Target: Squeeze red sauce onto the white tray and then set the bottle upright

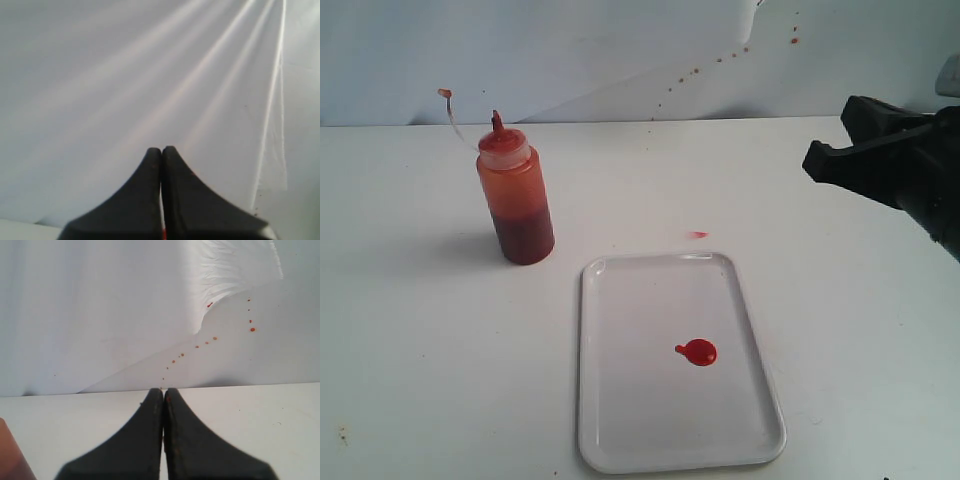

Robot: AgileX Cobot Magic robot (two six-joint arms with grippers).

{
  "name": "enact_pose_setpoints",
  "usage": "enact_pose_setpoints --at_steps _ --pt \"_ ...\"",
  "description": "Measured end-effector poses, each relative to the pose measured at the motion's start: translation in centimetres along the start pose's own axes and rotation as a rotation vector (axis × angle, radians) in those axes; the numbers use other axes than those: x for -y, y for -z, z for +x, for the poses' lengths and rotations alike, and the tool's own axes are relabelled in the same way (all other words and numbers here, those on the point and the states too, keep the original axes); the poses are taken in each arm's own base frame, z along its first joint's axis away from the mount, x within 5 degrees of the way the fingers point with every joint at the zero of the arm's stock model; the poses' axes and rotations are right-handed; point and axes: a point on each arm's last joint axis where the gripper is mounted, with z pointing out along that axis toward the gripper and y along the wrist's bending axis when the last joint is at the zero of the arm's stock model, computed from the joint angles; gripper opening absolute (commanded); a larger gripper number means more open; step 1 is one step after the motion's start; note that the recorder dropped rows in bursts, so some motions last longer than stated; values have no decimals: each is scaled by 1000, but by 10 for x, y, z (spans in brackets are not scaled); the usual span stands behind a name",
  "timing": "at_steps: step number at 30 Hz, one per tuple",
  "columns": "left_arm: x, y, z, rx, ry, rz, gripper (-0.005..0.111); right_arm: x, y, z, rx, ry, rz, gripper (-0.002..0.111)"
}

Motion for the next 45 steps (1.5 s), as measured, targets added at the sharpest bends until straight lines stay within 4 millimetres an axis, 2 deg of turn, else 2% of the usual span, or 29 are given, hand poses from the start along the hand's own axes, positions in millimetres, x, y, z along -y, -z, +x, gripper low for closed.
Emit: enact_pose_setpoints --at_steps 6,16,23,32,45 --pt "-11 1 11 -110 -50 -119 1 0 0 0 0 0 0 0" --pt "-17 7 32 -358 -264 -140 1 0 0 0 0 0 0 0" --pt "-27 13 59 -452 -331 -148 1 0 0 0 0 0 0 0" --pt "-30 18 67 -547 -366 -159 1 0 0 0 0 0 0 0" --pt "-30 18 67 -551 -339 -167 1 0 0 0 0 0 0 0"
